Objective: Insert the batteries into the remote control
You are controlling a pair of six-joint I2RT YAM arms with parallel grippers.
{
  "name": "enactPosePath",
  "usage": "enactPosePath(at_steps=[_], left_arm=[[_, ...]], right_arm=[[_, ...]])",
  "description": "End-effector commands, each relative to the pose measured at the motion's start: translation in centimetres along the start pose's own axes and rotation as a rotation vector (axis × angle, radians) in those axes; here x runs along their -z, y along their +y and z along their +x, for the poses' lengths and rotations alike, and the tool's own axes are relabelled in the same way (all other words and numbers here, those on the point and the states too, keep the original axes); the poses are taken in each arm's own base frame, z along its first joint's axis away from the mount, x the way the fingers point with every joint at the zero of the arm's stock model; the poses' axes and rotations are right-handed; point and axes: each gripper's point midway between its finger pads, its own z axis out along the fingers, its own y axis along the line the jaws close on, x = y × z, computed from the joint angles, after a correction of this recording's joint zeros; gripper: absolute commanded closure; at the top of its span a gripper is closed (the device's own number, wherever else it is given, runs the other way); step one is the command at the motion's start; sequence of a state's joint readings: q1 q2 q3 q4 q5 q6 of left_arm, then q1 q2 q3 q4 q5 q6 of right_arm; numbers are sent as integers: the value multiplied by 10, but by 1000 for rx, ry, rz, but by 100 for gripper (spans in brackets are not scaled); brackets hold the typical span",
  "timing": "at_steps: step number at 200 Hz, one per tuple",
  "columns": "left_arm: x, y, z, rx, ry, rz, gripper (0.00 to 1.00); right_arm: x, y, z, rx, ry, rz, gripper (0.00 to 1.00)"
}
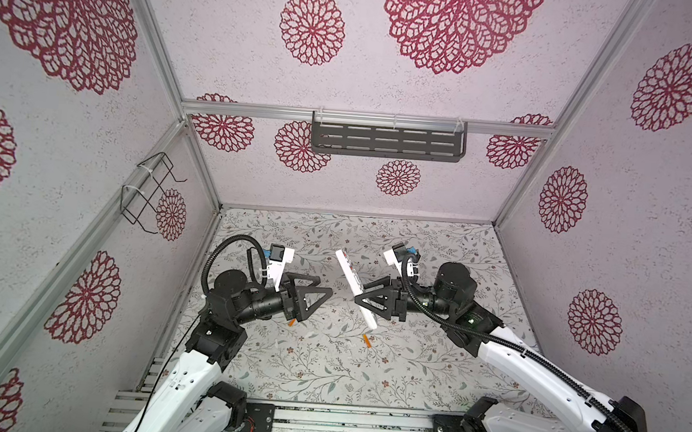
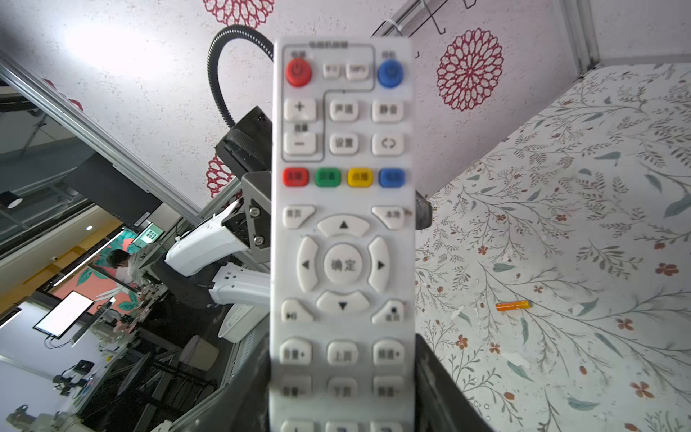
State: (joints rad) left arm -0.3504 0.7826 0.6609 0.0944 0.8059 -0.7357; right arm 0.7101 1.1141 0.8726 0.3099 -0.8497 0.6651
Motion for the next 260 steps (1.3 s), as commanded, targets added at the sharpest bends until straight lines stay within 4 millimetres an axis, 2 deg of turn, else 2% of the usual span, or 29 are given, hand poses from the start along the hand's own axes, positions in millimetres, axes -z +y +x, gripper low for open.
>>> enactPosePath(at_steps=[1,49,128,170,215,249,260], left_arm=[[-4,-28,-17,-79,-20,98,3],[-17,-35,-25,-106,-13,133,3],[-35,-27,-34,-98,-19,135,3],[-43,-38,-38,-102,-24,207,1],[-46,-44,-34,-106,-5,246,22],[-45,-41,-31,-112,-1,231,48],[-46,-40,-30,-111,3,221,54]], right_arm=[[1,19,-7,34,-13,-77,66],[-2,14,-1,1,-4,-104,66],[-5,21,2,-12,-17,-169,68],[-8,21,5,-28,-25,-200,68],[-10,18,7,-32,-21,-202,68],[-12,14,8,-40,-17,-199,66],[-12,13,8,-41,-16,-199,65]])
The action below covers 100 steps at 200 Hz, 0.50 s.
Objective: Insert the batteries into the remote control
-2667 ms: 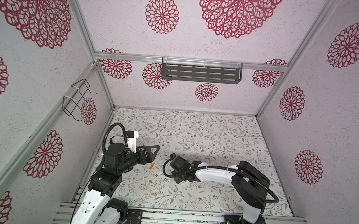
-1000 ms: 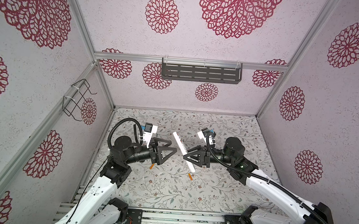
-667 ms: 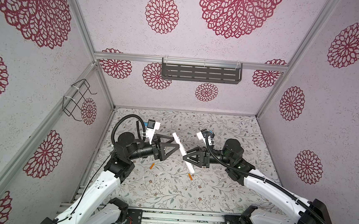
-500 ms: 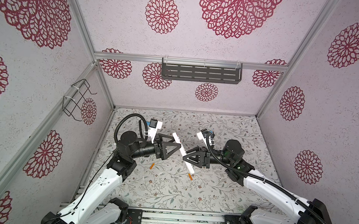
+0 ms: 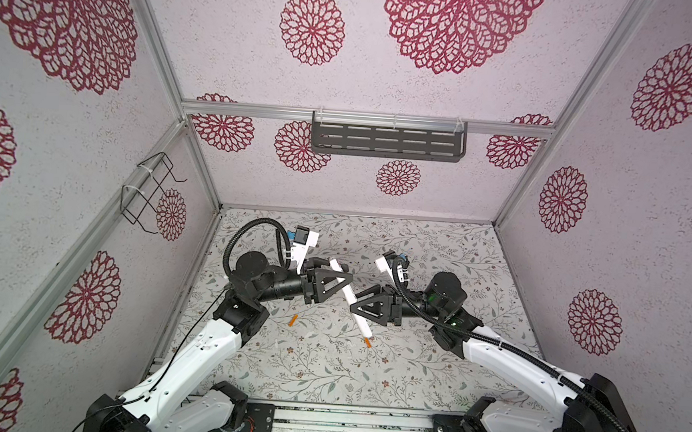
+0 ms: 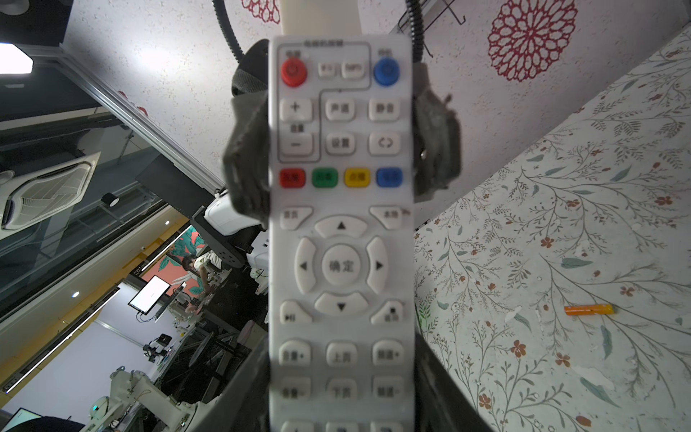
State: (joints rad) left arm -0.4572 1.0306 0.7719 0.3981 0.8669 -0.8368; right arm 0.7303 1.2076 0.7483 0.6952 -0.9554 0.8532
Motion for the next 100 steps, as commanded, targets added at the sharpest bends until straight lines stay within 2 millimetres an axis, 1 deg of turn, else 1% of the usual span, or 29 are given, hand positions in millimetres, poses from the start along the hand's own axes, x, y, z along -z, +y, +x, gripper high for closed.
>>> enactPosePath(at_steps=[1,19,43,57,66,73,76,90,100], left_arm=[[0,-10,-6,-94,-10,17,54],[1,-8,-6,-98,-9,1,64],[1,-5,-5,-95,-2,-13,80],[1,-2,-4,-94,3,-33,87],[1,1,-4,-93,3,-48,92],[2,3,-3,-90,4,-63,95],[2,4,-4,-91,4,-70,96],[3,11,-3,-84,6,-110,98],[4,16,-2,-79,12,-142,100]], right_arm=[[-1,13,-11,17,-24,-36,65],[-2,11,-10,14,-22,-33,63],[-2,8,-8,9,-19,-23,62],[-1,5,-7,14,-17,-9,58],[-1,3,-6,19,-16,6,53],[0,1,-5,30,-13,21,47],[0,-1,-4,30,-9,31,45],[2,-10,0,47,9,92,29],[4,-16,2,62,18,140,22]])
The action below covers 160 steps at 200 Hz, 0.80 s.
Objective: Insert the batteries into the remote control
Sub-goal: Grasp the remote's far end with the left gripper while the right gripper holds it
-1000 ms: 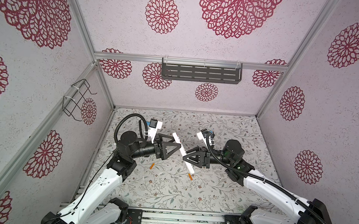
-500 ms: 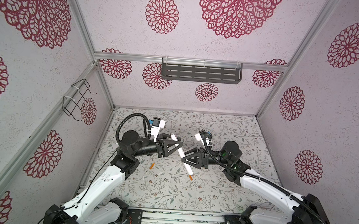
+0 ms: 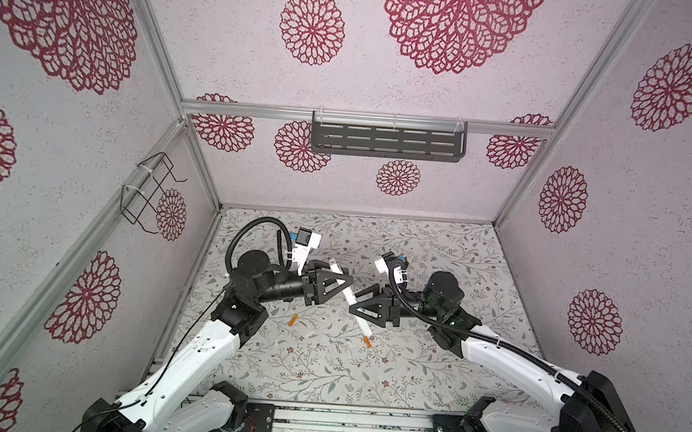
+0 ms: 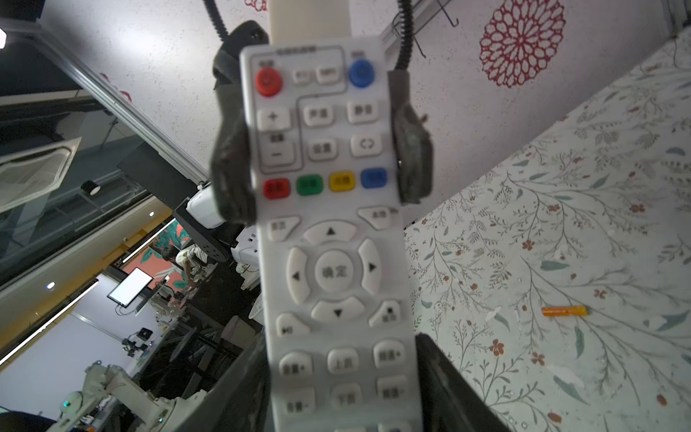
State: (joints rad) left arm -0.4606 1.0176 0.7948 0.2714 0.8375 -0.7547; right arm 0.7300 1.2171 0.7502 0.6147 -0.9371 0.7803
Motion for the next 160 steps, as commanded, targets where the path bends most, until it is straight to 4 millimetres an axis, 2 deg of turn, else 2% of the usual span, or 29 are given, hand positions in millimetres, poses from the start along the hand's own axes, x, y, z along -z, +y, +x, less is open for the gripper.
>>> enactPosePath(at_steps=[1,28,55,86,136,160], left_arm=[[3,9,-7,-62,-15,-88,100],[6,22,-5,-42,-7,-171,100],[12,38,-7,0,-5,-289,100],[18,61,-5,94,43,-447,100],[23,61,-2,125,56,-481,100],[26,61,0,126,56,-495,100]], right_arm=[[5,-1,-6,65,-3,95,21],[14,-21,1,128,30,253,10],[25,-39,5,224,61,428,8],[26,-49,8,298,76,525,7],[5,-62,12,341,106,568,8],[-8,-65,13,352,123,572,17]])
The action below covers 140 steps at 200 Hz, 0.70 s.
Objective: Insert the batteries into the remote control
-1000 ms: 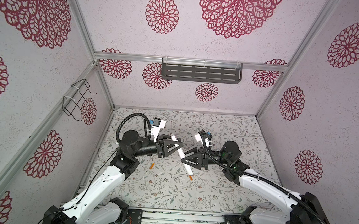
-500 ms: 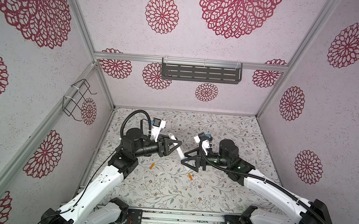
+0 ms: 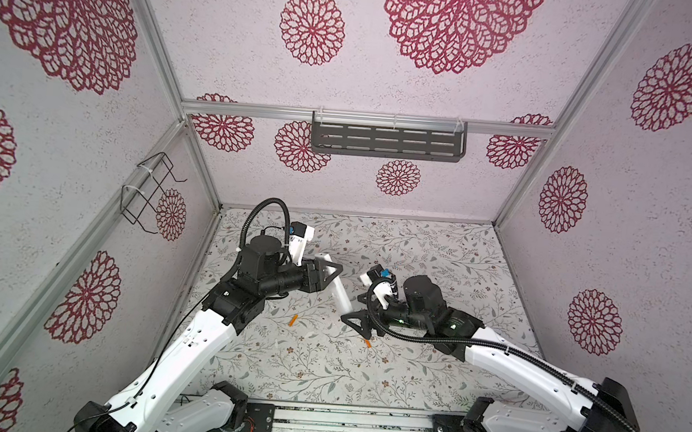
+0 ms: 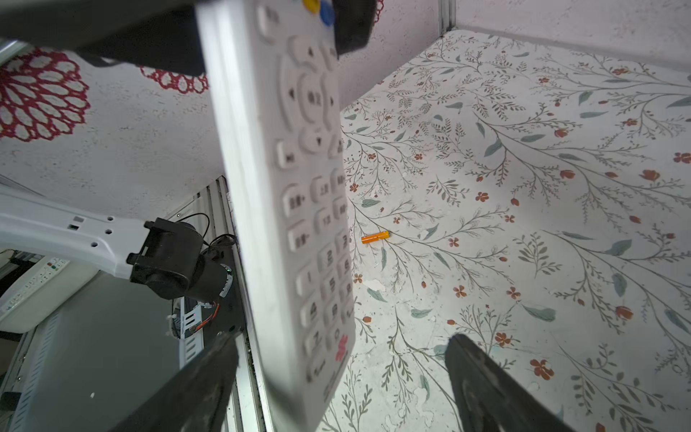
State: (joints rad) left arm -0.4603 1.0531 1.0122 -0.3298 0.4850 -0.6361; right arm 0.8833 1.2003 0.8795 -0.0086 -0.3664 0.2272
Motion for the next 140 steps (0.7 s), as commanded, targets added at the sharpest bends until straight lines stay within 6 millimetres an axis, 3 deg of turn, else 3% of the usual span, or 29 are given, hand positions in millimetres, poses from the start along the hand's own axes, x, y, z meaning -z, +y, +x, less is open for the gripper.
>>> enactPosePath(at_steps=[1,44,98,124,132,140], left_arm=[[7,0,-1,-13,-16,-20,100],[7,4,2,-5,-9,-34,100],[2,4,2,-4,-2,-20,100],[0,-3,1,-13,7,16,100],[0,-6,2,-23,10,31,90],[1,-7,3,-37,12,40,67]], right_arm=[[-5,4,-21,66,-44,34,18],[-16,6,-25,54,-58,50,55],[-11,12,-29,9,-69,24,73],[-9,10,-30,-39,-49,23,77],[-9,9,-30,-64,-37,5,77],[-6,10,-32,-93,-33,-18,78]])
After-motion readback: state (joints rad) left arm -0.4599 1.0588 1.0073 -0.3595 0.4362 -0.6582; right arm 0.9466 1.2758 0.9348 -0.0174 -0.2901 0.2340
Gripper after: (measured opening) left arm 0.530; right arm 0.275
